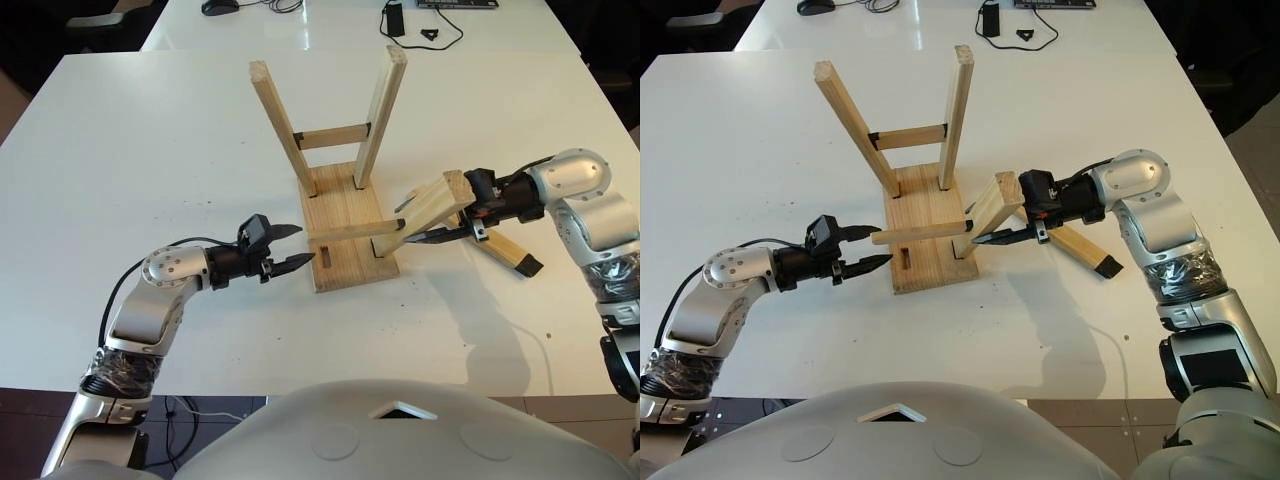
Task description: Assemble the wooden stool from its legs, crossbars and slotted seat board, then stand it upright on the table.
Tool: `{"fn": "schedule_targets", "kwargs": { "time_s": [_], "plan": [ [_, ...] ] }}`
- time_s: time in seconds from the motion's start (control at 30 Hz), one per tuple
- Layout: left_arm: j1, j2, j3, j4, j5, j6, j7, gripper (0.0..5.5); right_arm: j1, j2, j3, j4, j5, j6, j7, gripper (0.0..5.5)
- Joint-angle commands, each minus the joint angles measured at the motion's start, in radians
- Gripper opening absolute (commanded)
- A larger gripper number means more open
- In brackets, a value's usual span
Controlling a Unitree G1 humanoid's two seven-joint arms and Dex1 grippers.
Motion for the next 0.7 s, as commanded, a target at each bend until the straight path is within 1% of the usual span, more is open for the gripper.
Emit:
{"fn": "schedule_targets", "kwargs": {
  "time_s": [0.03,0.17,0.27,0.5,0.6,0.7],
  "plan": [
    [0.005,-0.007,-0.017,-0.005,0.027,-0.003,0.02,2.98,0.019,0.062,0.235,0.194,-0.282,0.094,0.002,2.0],
    [0.006,-0.014,-0.026,-0.001,0.028,-0.008,0.026,2.98,-0.018,0.103,0.28,0.277,-0.255,0.133,0.036,2.0],
    [0.011,-0.018,-0.03,0.003,0.031,-0.013,0.03,2.98,-0.036,0.111,0.301,0.29,-0.239,0.156,0.063,2.0],
    [0.028,-0.026,-0.034,0.02,0.04,-0.022,0.034,2.98,-0.005,0.025,0.306,0.176,-0.253,0.098,0.07,1.99],
    [0.038,-0.03,-0.038,0.038,0.05,-0.033,0.035,2.98,0.009,0.004,0.303,0.099,-0.233,0.112,0.054,1.99],
    [0.033,-0.035,-0.042,0.053,0.055,-0.039,0.033,2.98,0.033,-0.004,0.323,0.064,-0.245,0.112,0.029,1.99]
  ]
}}
